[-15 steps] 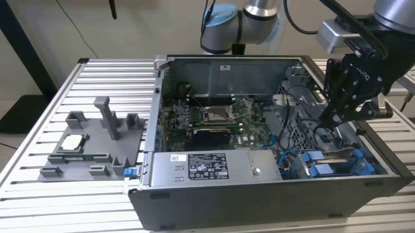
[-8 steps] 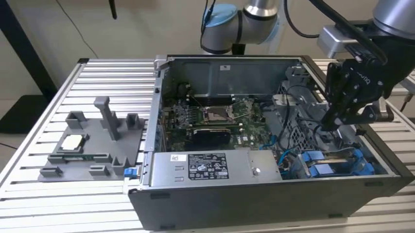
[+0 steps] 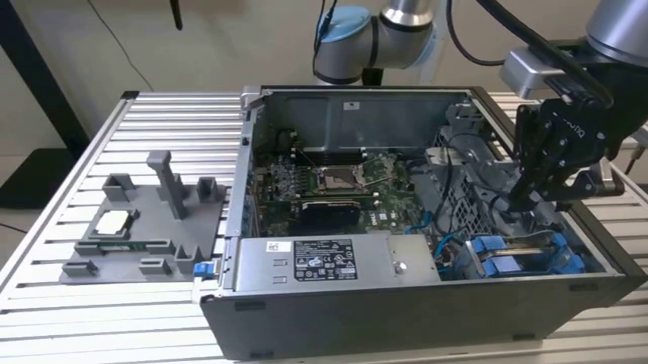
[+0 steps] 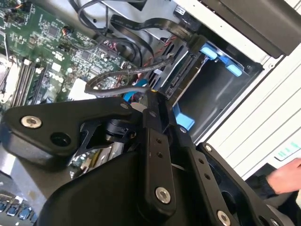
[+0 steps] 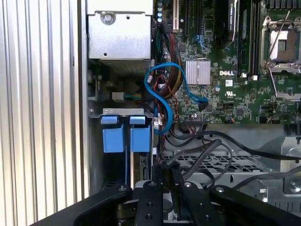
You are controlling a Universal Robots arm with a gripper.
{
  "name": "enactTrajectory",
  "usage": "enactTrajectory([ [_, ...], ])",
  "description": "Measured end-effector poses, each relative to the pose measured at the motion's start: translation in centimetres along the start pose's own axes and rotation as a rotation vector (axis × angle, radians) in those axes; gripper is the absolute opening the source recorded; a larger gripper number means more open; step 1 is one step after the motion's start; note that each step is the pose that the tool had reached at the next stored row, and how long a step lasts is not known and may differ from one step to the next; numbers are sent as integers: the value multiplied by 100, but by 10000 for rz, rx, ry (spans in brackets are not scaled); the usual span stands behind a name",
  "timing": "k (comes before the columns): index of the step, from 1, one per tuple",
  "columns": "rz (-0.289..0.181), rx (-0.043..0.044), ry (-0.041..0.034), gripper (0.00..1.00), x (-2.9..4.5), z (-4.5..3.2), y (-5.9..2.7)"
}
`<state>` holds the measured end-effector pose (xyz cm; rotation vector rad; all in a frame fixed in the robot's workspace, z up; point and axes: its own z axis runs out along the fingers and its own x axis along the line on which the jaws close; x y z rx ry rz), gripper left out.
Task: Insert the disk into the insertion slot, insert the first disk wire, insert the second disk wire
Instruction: 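Insert the first disk wire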
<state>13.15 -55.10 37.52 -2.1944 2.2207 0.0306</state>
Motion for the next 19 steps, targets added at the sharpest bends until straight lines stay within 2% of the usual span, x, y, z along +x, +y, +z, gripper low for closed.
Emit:
enactTrajectory([
  [4, -2, 75, 61, 19, 14, 33, -20],
  [11, -12, 247, 100, 19, 30, 102, -54],
  [19, -18, 263, 104, 19, 42, 160, -174],
])
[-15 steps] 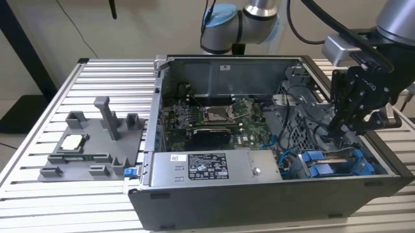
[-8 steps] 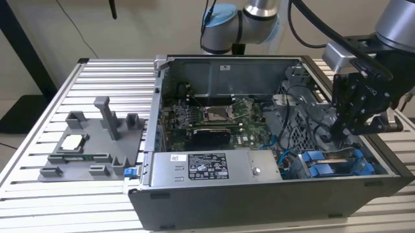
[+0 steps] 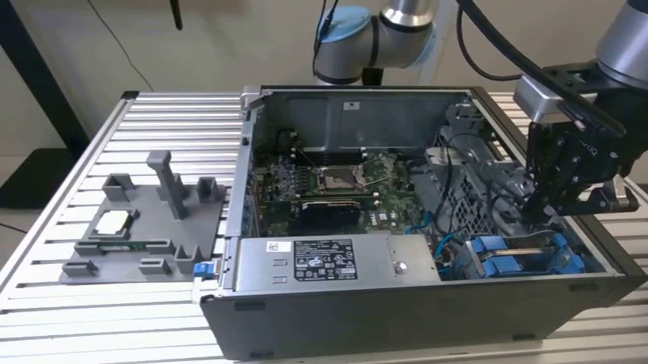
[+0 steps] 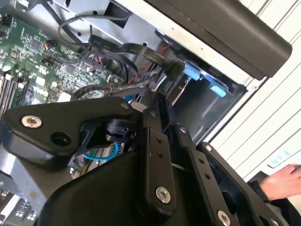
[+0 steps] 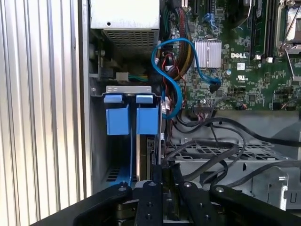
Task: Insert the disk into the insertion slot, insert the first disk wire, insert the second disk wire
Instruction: 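Insert the first disk wire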
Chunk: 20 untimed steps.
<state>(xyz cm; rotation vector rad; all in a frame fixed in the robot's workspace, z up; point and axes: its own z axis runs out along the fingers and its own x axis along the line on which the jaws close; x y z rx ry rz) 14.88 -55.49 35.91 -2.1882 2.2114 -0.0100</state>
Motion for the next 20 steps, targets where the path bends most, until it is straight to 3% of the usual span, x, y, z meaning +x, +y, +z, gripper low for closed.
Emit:
enactTrajectory([
  [5, 0, -48, 55, 19, 1, 17, -11],
  [12, 1, -92, 70, 19, 16, 61, -42],
  [20, -1, -113, 216, 19, 27, 95, -56],
])
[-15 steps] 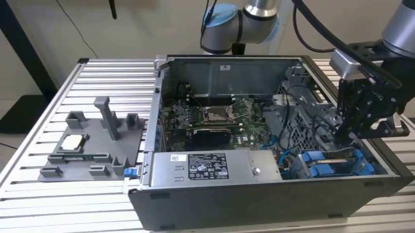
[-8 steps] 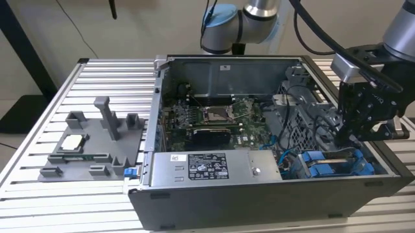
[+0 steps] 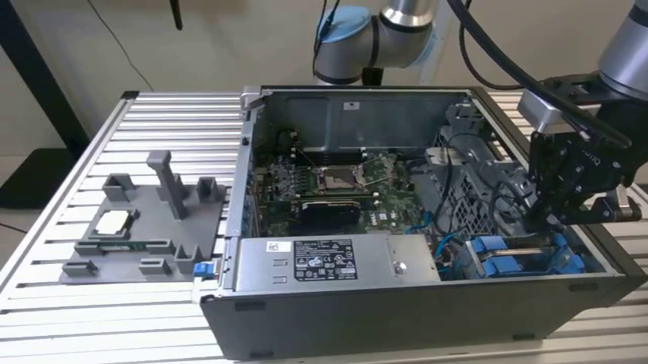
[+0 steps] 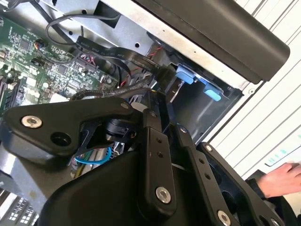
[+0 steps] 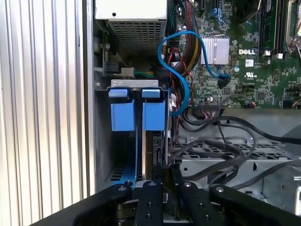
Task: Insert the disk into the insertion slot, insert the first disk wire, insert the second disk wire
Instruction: 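Insert the first disk wire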
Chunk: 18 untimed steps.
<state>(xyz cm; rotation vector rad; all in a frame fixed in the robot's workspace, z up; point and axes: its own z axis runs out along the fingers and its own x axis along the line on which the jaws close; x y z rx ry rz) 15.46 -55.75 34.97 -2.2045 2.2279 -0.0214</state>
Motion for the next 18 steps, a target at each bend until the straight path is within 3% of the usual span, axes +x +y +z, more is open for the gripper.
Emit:
enactTrajectory([
  [18, -1, 1, 33, 19, 28, 90, -46],
])
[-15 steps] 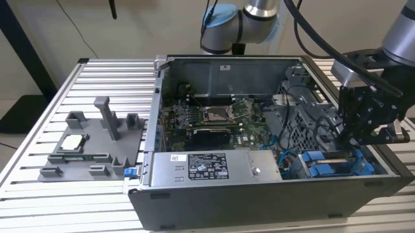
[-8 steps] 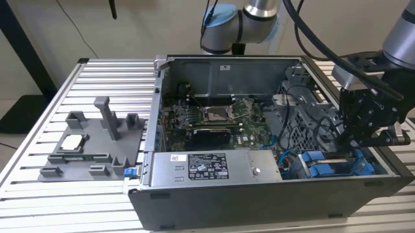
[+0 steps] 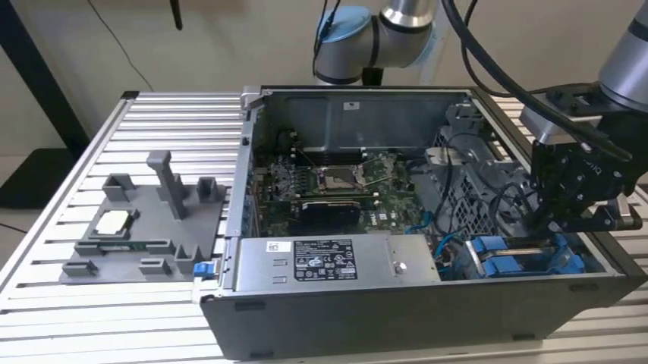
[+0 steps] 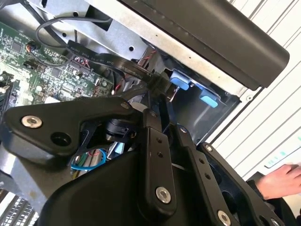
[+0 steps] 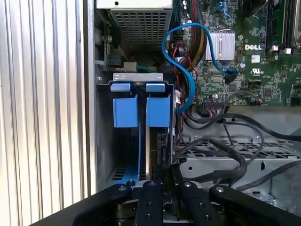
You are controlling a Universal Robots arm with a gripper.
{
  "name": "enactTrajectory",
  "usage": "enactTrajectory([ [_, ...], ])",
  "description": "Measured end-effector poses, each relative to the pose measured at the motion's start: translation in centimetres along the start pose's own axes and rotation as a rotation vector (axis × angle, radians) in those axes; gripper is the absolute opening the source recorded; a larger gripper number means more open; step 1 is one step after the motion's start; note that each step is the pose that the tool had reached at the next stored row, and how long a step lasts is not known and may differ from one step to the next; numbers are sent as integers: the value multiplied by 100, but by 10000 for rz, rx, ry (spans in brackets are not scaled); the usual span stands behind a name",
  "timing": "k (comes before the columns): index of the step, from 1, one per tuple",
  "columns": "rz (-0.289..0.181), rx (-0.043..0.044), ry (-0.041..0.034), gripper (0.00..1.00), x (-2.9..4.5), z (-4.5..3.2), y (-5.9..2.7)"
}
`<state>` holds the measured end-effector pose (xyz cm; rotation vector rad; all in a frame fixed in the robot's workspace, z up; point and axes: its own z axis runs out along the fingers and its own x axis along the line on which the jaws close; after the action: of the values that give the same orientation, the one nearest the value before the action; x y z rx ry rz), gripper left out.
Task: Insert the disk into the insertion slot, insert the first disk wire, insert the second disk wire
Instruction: 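Insert the first disk wire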
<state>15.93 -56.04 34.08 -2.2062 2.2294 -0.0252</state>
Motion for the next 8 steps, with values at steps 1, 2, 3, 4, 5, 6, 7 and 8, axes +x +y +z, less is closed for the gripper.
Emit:
enactTrajectory([
  [1, 0, 0, 3, 19, 0, 3, 0],
  [2, 0, 1, 1, 19, 0, 7, 0],
  [3, 0, 3, -5, 19, 1, 12, 0],
  [4, 0, 5, -16, 19, 1, 21, 0],
  [5, -1, 8, -17, 19, 2, 32, 0],
  [6, 0, 9, -17, 19, 4, 46, 0],
  [7, 0, 10, -8, 19, 7, 57, 0],
  [8, 0, 12, -9, 19, 8, 66, 0],
])
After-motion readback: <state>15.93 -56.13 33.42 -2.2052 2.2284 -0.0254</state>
